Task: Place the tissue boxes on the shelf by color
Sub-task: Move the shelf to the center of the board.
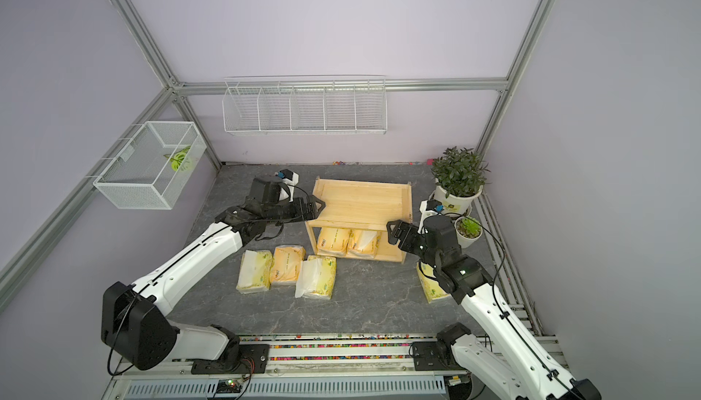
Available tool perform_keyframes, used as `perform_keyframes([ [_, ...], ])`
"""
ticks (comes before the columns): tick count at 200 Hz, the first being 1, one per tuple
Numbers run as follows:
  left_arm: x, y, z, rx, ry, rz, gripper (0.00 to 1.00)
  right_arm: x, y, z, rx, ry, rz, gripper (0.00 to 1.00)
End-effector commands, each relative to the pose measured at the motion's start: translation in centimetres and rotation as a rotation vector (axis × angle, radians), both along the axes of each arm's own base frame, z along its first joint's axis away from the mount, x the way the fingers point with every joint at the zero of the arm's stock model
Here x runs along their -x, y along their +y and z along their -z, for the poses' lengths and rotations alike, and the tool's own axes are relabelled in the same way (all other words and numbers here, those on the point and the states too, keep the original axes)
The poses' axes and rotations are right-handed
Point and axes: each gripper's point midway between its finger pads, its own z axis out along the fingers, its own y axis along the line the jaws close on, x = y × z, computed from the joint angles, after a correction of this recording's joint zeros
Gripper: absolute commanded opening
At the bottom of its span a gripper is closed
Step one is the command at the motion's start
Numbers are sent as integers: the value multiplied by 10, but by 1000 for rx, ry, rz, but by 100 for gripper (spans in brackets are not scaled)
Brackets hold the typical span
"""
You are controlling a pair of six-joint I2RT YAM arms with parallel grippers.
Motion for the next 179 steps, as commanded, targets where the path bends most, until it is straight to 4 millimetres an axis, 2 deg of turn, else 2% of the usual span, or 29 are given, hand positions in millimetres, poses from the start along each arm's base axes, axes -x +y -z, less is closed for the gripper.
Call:
perform_keyframes([
  [1, -11, -9, -10, 20, -40, 18, 100, -15, 25, -11, -112, -28, -64, 95],
  [36, -24, -10, -9, 12, -29, -18, 100, -39, 50, -11, -134, -18, -94, 94],
  [85, -52, 6, -1, -41, -38, -87, 100, -77, 87, -5, -143, -6, -131, 93],
  [114, -69, 16, 3, -43, -45, -120, 100, -99, 98, -2, -151, 0, -126, 93],
  [142, -82, 20, 3, -48, -45, -136, 100, -110, 96, -1, -110, -3, -113, 93],
  [179, -87, 27, -3, -65, -52, -152, 100, -107, 72, 3, -62, 11, -61, 99],
])
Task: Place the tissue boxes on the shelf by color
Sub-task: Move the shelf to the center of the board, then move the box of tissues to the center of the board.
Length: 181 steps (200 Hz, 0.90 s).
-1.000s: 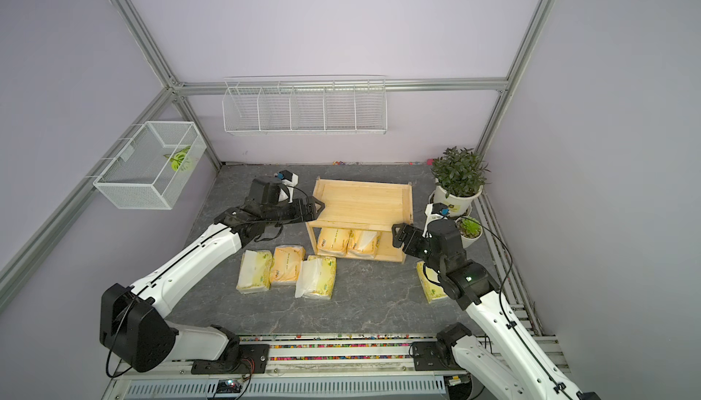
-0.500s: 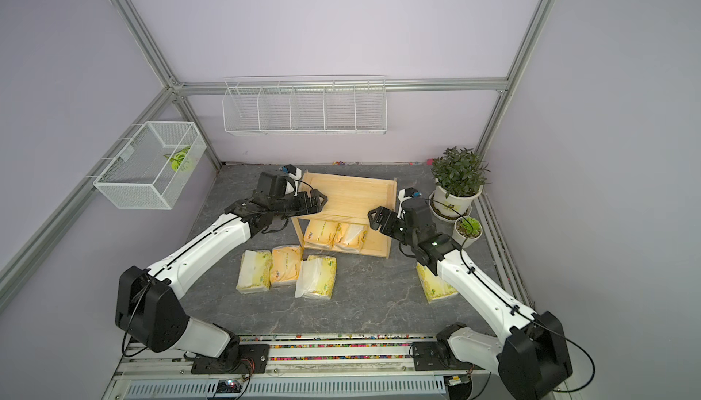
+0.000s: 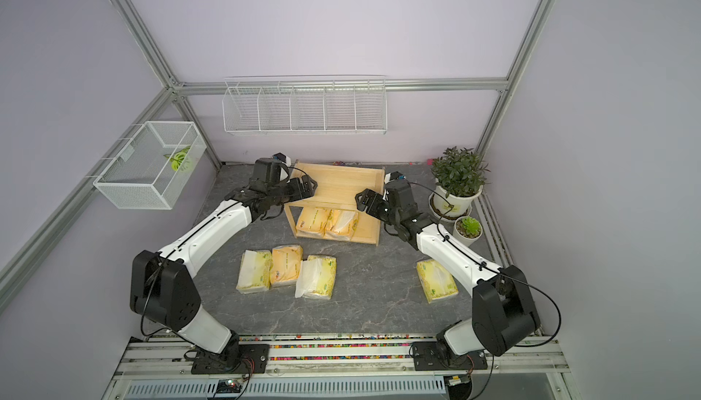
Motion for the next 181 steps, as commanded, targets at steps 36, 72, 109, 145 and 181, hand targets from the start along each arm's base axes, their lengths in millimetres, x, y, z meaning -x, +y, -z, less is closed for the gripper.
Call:
perform_keyframes([
  [36, -6, 24, -24, -26, -49, -50, 100, 12, -31, -19, 2, -68, 33, 99],
  [72, -8, 48, -43, -27, -94, -100, 100, 25, -44, -32, 16, -97, 47, 99],
  [109, 1, 77, -71, -27, -136, -158, 100, 51, -61, -52, 21, -135, 73, 99],
  [145, 33, 116, -96, -23, -176, -239, 100, 92, -69, -59, 2, -126, 27, 99],
  [181, 83, 129, -87, 7, -126, -274, 100, 140, -31, -47, 51, -80, -161, 98],
])
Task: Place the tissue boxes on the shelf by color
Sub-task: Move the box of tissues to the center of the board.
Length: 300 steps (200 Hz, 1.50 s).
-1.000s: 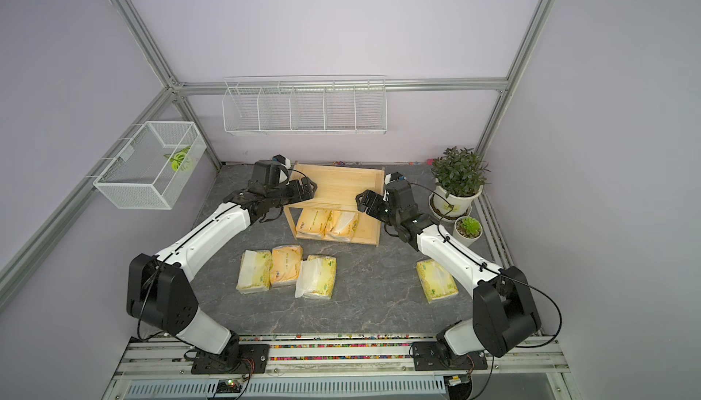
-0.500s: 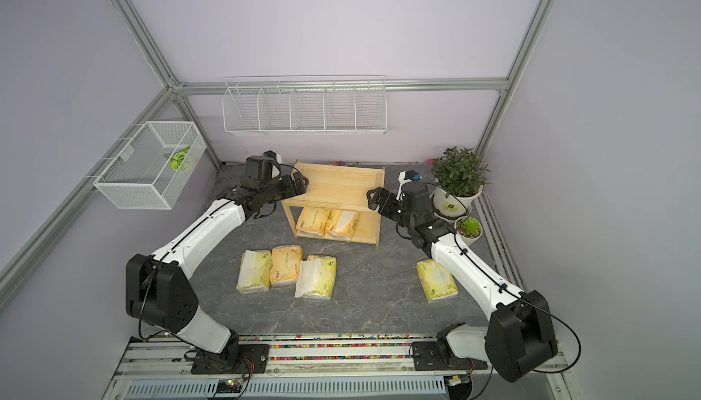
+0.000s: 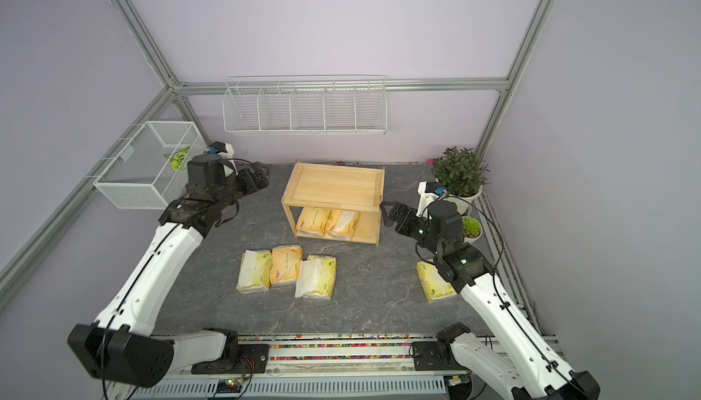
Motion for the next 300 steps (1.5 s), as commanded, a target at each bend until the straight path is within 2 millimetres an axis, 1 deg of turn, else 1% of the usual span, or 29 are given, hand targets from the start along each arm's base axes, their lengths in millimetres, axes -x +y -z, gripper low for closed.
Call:
perform_keyframes([
  [1, 32, 7, 31, 9, 106, -17, 100, 37, 28, 33, 94, 89, -149, 98],
  [6, 39, 8, 35, 21, 116, -19, 100, 42, 35, 36, 104, 90, -170, 98],
  [25, 64, 7, 52, 58, 160, -2, 100, 71, 73, 51, 149, 93, -287, 98],
  [41, 83, 6, 66, 90, 185, 12, 100, 88, 103, 66, 207, 94, -363, 98],
  [57, 97, 7, 82, 106, 224, 11, 100, 99, 135, 81, 247, 96, -434, 98],
  [78, 109, 9, 98, 100, 260, 9, 100, 104, 172, 97, 279, 100, -508, 98],
  [100, 115, 15, 113, 90, 283, -20, 100, 104, 212, 116, 315, 117, -588, 97],
  [102, 115, 16, 114, 88, 286, -24, 100, 104, 215, 115, 314, 116, -594, 97],
  [116, 116, 19, 119, 80, 291, -46, 100, 104, 237, 130, 349, 148, -639, 97],
  [123, 115, 21, 121, 80, 294, -60, 100, 105, 246, 139, 366, 162, -652, 96],
  [132, 114, 22, 121, 76, 291, -64, 100, 106, 259, 144, 376, 165, -671, 96],
  [152, 109, 24, 120, 65, 280, -77, 100, 109, 284, 154, 386, 185, -707, 96],
  [167, 104, 26, 119, 52, 269, -84, 100, 110, 298, 161, 394, 200, -722, 96],
  [186, 100, 28, 118, 45, 256, -97, 100, 109, 310, 173, 402, 216, -736, 96],
  [204, 101, 29, 119, 50, 259, -110, 100, 110, 318, 185, 415, 241, -757, 95],
  [223, 103, 30, 119, 59, 259, -118, 100, 111, 321, 197, 425, 262, -770, 95],
  [235, 104, 30, 119, 59, 264, -118, 100, 111, 319, 203, 432, 269, -766, 95],
  [247, 105, 30, 121, 54, 273, -111, 100, 111, 313, 207, 440, 273, -755, 95],
  [265, 107, 28, 121, 46, 277, -94, 100, 106, 298, 214, 448, 288, -724, 95],
  [290, 108, 26, 122, 38, 280, -72, 100, 94, 270, 221, 449, 313, -657, 94],
  [300, 109, 25, 123, 36, 283, -63, 100, 88, 255, 225, 453, 325, -626, 94],
])
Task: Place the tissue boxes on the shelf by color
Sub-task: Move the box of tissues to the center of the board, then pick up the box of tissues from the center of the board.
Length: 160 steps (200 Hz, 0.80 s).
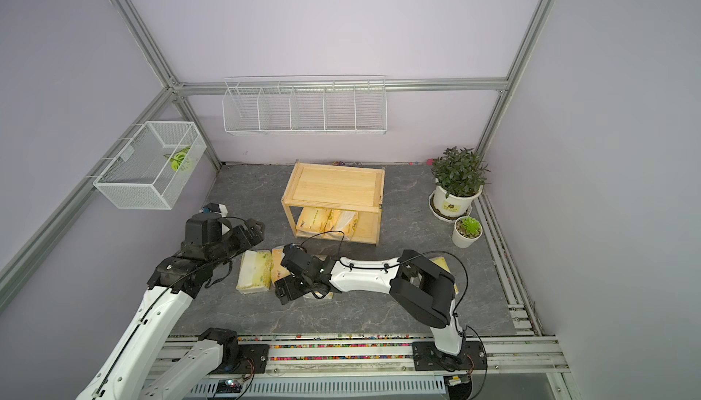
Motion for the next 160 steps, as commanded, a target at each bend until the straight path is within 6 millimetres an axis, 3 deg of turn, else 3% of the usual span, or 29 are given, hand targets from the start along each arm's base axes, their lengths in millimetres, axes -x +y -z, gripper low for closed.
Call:
perform_keyframes([
  [1, 5, -2, 3, -16, 7, 36, 100, -19, -29, -8, -4, -20, 85, 94],
  [35, 10, -11, 12, 4, 27, 85, 100, -32, -74, -10, 13, -26, 161, 95],
  [59, 17, -21, 22, 41, 57, 141, 100, -30, -85, -23, -4, -35, 153, 95],
  [113, 37, -38, 62, 181, 143, 169, 100, -20, -43, -47, -153, 37, 59, 95],
  [160, 44, -50, 87, 275, 214, 178, 100, -36, -13, -32, -198, 63, 91, 94],
])
